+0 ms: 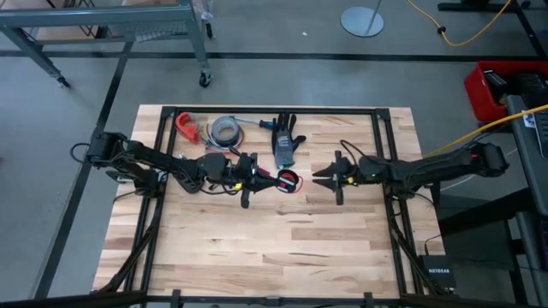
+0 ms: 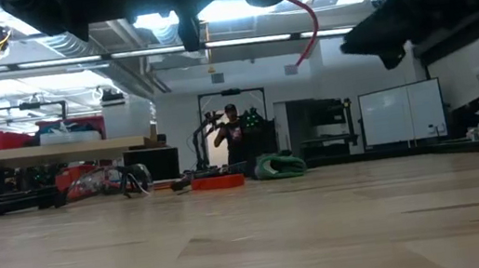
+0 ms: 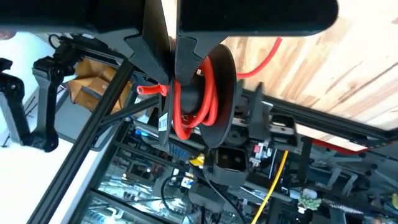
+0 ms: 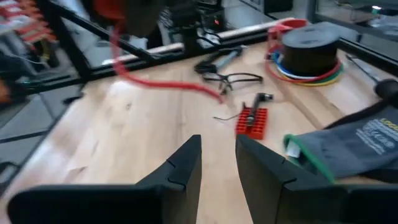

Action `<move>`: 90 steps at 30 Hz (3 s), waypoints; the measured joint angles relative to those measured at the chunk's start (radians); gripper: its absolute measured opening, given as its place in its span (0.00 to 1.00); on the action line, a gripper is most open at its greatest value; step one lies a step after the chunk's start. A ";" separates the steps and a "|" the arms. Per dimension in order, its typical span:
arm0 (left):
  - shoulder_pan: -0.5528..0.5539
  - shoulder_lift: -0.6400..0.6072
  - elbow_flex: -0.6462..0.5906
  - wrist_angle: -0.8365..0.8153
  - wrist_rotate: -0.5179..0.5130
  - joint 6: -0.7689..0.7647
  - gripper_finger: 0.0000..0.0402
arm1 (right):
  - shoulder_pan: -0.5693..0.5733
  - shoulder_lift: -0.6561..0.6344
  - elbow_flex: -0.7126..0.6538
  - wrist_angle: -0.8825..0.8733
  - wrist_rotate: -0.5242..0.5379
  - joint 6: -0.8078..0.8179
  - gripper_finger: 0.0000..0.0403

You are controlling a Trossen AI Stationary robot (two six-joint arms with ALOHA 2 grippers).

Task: Coil cords
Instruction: Uncoil the orange wire from the black spool

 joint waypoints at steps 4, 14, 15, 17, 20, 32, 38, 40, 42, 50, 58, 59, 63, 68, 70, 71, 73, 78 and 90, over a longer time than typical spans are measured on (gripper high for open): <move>0.000 0.000 0.000 -0.001 0.000 0.025 0.00 | 0.000 0.080 0.060 -0.006 0.014 -0.004 0.26; 0.000 0.000 0.000 -0.002 0.000 0.072 0.00 | 0.000 0.249 0.243 -0.265 -0.011 -0.054 0.26; 0.000 0.000 0.000 -0.002 0.000 0.072 0.00 | 0.000 0.261 0.255 -0.264 -0.011 -0.058 0.26; 0.000 0.000 0.000 -0.006 0.000 0.072 0.00 | 0.000 0.278 0.273 -0.277 -0.018 -0.055 0.26; 0.000 0.000 0.000 -0.006 0.000 0.070 0.00 | 0.000 0.286 0.300 -0.330 -0.055 -0.054 0.26; 0.000 -0.001 0.000 -0.004 0.000 0.067 0.00 | 0.000 0.286 0.311 -0.402 -0.065 -0.053 0.24; 0.000 -0.019 0.000 -0.028 0.000 0.068 0.00 | 0.000 0.286 0.311 -0.428 -0.065 -0.053 0.06; 0.001 -0.042 0.000 -0.073 0.000 0.071 0.00 | 0.000 0.286 0.311 -0.423 -0.064 -0.053 0.02; 0.001 -0.073 0.000 -0.117 0.000 0.075 0.00 | 0.000 0.286 0.311 -0.420 -0.057 -0.055 0.02; 0.001 -0.216 0.000 -0.280 -0.009 0.106 0.00 | 0.000 0.286 0.311 -0.419 -0.045 -0.002 0.32; 0.001 -0.259 0.000 -0.375 -0.011 0.093 0.00 | 0.000 0.285 0.311 -0.348 -0.004 0.025 0.63; 0.001 -0.259 0.000 -0.386 -0.011 0.092 0.00 | 0.000 0.285 0.311 -0.309 -0.012 0.024 0.65; 0.001 -0.259 0.000 -0.396 -0.011 0.073 0.00 | 0.000 0.285 0.311 -0.174 -0.047 -0.029 0.68; 0.001 -0.259 0.000 -0.395 -0.011 0.064 0.00 | 0.000 0.285 0.311 -0.109 -0.064 -0.112 0.68; 0.001 -0.259 0.000 -0.392 -0.011 0.049 0.00 | 0.000 0.285 0.311 -0.110 -0.064 -0.137 0.68; 0.001 -0.259 0.000 -0.390 -0.011 0.038 0.00 | 0.001 0.285 0.311 -0.108 -0.064 -0.156 0.68; -0.002 -0.254 0.000 -0.380 -0.011 0.016 0.00 | 0.008 0.285 0.311 -0.106 -0.075 -0.213 0.68; -0.006 -0.242 0.000 -0.359 -0.011 0.006 0.00 | 0.060 0.285 0.311 -0.097 -0.087 -0.415 0.68; -0.011 -0.195 0.000 -0.258 -0.023 -0.036 0.00 | 0.112 0.286 0.311 -0.051 0.042 -0.528 0.68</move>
